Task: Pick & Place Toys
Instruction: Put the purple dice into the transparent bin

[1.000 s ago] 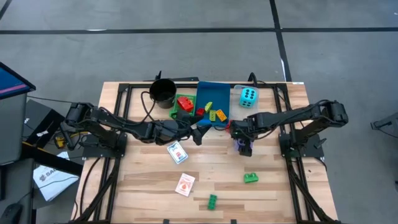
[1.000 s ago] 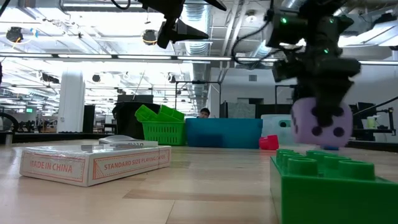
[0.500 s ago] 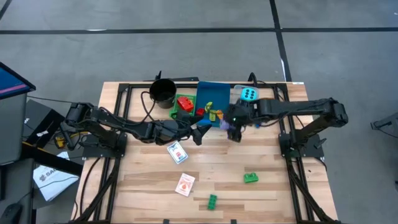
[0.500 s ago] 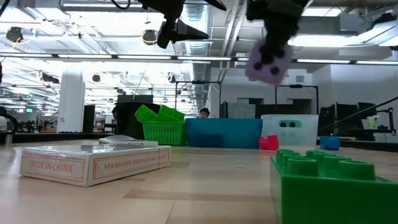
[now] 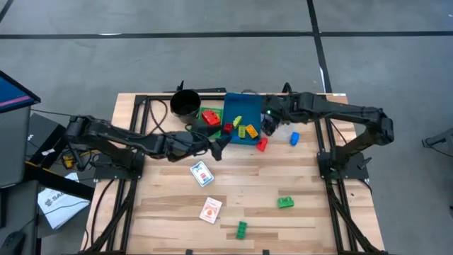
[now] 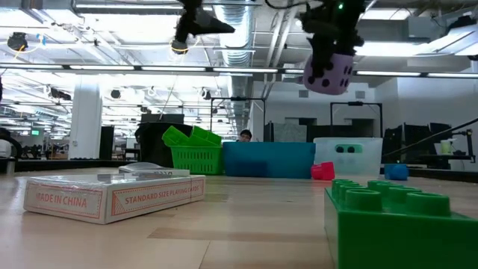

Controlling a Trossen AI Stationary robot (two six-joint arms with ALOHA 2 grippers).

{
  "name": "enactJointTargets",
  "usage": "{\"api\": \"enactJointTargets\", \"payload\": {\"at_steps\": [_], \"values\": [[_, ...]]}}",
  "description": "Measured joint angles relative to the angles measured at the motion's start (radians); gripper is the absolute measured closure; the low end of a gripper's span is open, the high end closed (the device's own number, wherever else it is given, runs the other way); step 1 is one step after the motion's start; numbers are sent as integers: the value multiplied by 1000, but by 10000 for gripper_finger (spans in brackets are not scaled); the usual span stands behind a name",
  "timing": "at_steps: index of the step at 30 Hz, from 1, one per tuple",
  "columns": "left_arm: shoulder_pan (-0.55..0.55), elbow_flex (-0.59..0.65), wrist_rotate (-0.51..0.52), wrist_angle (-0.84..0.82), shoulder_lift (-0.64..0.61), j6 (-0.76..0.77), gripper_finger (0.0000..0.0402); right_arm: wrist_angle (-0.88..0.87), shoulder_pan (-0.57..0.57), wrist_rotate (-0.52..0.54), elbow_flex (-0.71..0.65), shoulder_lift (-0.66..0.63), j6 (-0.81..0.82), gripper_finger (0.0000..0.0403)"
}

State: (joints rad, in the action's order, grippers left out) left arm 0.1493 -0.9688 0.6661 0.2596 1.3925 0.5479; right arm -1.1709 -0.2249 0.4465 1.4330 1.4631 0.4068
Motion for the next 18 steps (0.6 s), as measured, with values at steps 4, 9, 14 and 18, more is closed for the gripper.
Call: {"api": "enactJointTargets", "payload": {"at_steps": [4, 9, 14, 18], "values": [[0, 0, 4, -99, -89, -53, 78, 2, -67, 0, 0, 0, 170, 33], [0, 0, 5, -177, -179, -105, 78, -7, -138, -45, 0, 0, 321, 22], [0, 0, 5, -277, -245, -107, 78, -19, -181, -64, -1, 38, 404, 20], [0, 0, 4, -327, -266, -106, 78, -36, -201, -120, 0, 122, 410, 20]]}}
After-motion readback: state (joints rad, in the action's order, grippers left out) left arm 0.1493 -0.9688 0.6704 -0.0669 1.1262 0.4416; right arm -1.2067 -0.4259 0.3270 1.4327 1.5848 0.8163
